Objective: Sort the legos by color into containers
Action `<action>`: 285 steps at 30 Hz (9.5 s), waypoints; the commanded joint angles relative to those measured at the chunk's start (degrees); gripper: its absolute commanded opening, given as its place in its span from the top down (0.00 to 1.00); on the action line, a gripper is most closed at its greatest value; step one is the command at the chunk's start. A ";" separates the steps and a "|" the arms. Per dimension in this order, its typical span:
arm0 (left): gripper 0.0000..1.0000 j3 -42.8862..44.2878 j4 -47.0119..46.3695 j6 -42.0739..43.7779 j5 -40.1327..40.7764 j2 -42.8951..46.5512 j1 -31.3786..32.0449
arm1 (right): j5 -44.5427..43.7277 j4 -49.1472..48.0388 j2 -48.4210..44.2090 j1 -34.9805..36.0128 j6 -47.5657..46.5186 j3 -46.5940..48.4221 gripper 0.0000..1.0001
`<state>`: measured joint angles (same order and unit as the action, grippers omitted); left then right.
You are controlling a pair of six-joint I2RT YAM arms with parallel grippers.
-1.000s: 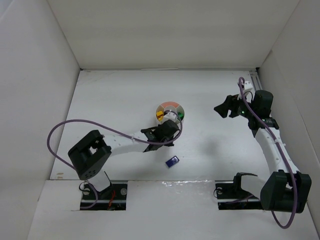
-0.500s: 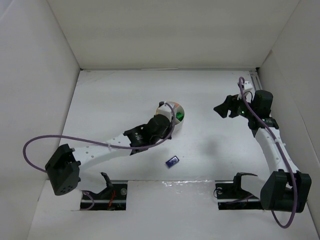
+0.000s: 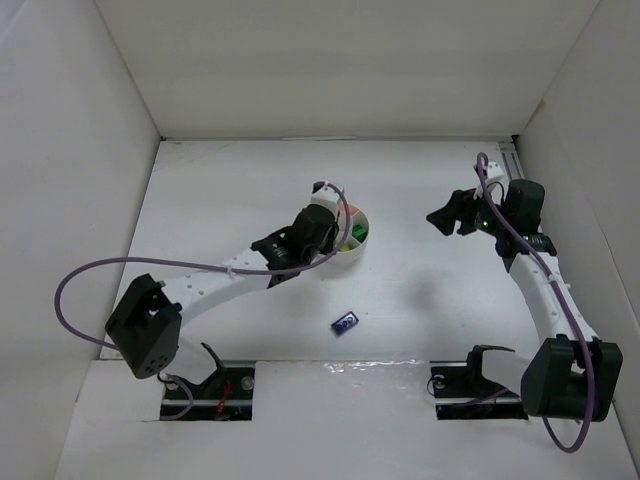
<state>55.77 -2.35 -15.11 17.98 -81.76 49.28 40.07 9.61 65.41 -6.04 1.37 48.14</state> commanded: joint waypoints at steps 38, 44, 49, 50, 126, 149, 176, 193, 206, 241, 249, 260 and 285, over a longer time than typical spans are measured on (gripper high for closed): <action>0.45 6.11 -0.82 8.16 -7.95 10.64 -5.15 | 14.33 49.22 8.84 2.26 -61.24 13.36 0.35; 0.02 5.58 4.89 17.14 -15.86 22.42 -12.27 | 6.79 66.51 18.18 16.37 -81.35 17.25 0.39; 0.00 4.96 9.81 14.33 -14.81 27.96 -20.51 | -1.83 55.81 12.57 34.57 -76.53 12.51 0.41; 0.00 4.96 11.39 14.32 -14.81 28.58 -22.19 | -3.32 51.87 11.86 37.57 -75.47 11.63 0.41; 0.00 -7.07 8.95 12.74 -15.60 40.62 -35.30 | -28.11 31.78 23.93 62.73 -51.91 14.26 0.90; 0.00 -9.45 3.93 10.10 -14.99 41.33 -36.53 | -63.53 0.25 9.65 53.42 -86.16 13.47 0.96; 0.00 -12.44 -0.72 7.29 -18.42 41.41 -41.36 | -71.79 -11.10 19.93 57.45 -121.33 9.96 0.99; 0.00 -16.48 -1.35 6.15 -22.10 50.81 -44.53 | -75.94 5.36 24.24 62.38 -102.56 22.15 1.00; 0.00 -13.33 0.86 6.14 -29.04 47.22 -44.53 | -47.83 46.73 26.62 62.39 -44.91 48.45 1.00; 0.27 -6.81 -22.08 -20.92 -78.88 16.81 -37.59 | -22.67 30.65 20.29 52.10 -26.68 44.14 1.00; 0.30 -5.50 -20.60 -18.20 -78.27 13.03 -36.53 | -24.43 30.03 21.34 53.77 -27.91 45.38 1.00; 0.38 -4.97 -20.59 -17.05 -78.79 12.50 -35.39 | -26.10 28.98 23.54 54.82 -29.05 46.43 1.00; 1.00 -1.46 -16.11 -13.19 -76.96 10.92 -33.72 | -30.31 21.35 11.34 54.21 -27.56 32.04 0.36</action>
<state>50.33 -18.72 -31.27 -58.67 -70.72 15.22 10.70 36.38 84.33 48.07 -27.29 84.29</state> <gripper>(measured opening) 0.152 0.629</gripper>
